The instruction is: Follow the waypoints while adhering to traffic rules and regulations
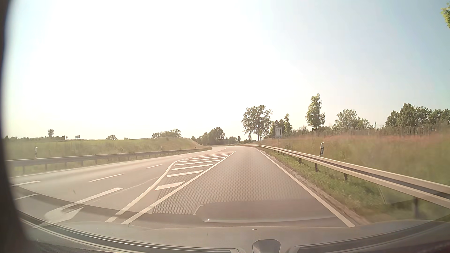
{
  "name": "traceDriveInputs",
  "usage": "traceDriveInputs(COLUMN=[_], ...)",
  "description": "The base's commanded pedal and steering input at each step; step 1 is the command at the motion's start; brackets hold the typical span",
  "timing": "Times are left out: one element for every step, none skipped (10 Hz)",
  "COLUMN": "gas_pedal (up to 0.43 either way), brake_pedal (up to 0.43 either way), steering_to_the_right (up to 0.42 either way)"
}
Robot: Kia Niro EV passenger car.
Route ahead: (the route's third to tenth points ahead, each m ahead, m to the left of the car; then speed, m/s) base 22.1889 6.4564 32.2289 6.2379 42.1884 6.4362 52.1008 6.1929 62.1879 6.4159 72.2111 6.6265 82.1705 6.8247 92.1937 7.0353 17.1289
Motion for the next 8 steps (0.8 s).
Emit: traceDriveInputs(gas_pedal=[0.441,0.441,0.441,0.441,0.441,0.441,0.441,0.441], brake_pedal=[0.006,0.006,0.006,0.006,0.006,0.006,0.006,0.006], steering_to_the_right=[0.007,0.007,0.007,0.006,0.006,0.006,0.006,0.005])
